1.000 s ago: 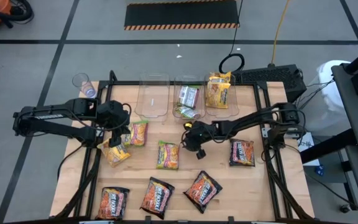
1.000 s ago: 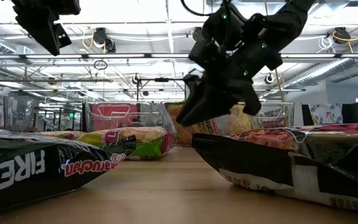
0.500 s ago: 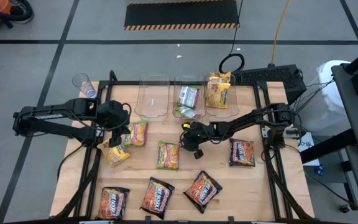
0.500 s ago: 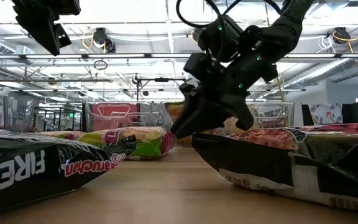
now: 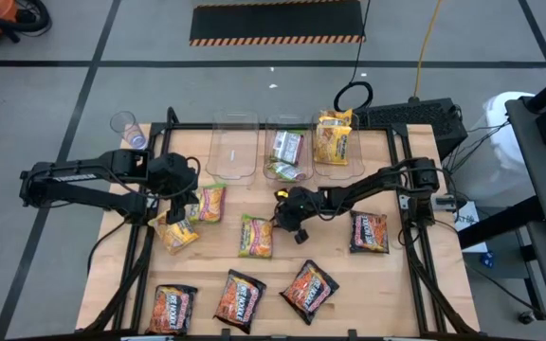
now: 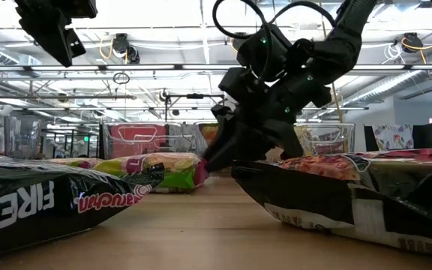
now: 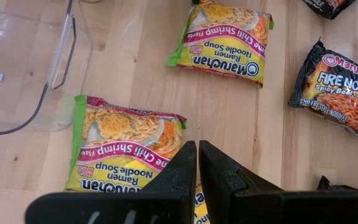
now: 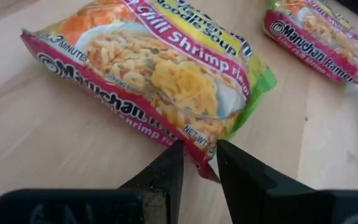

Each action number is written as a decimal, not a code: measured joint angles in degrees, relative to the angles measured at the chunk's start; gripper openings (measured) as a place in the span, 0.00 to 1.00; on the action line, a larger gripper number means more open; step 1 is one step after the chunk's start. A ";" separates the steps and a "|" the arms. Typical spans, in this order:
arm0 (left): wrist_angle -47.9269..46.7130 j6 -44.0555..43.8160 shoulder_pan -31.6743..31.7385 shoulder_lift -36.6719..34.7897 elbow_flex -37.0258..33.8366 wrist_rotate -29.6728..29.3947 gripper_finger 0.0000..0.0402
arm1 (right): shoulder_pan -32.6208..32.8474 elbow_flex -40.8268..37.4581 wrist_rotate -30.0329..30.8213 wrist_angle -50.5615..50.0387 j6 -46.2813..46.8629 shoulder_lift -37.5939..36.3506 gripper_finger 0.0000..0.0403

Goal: Sort Maruchan noodles
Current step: Put the green noodle pack into the center transparent bin

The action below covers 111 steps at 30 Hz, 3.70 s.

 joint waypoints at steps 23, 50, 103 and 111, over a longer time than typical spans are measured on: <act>0.00 -0.11 0.00 -0.01 0.00 0.00 0.06 | -0.28 0.00 -3.13 1.20 6.97 0.00 0.04; 0.85 0.09 0.02 -0.01 0.00 -0.09 0.06 | -2.08 1.71 -2.52 5.72 22.26 -5.48 0.00; 1.01 1.20 0.00 -0.01 0.00 -1.40 0.06 | -27.80 1.61 5.79 -11.15 8.33 -28.94 0.00; 1.01 0.98 -0.04 0.01 0.00 -1.38 0.06 | -31.21 -0.43 -0.32 -10.22 6.51 -28.94 0.00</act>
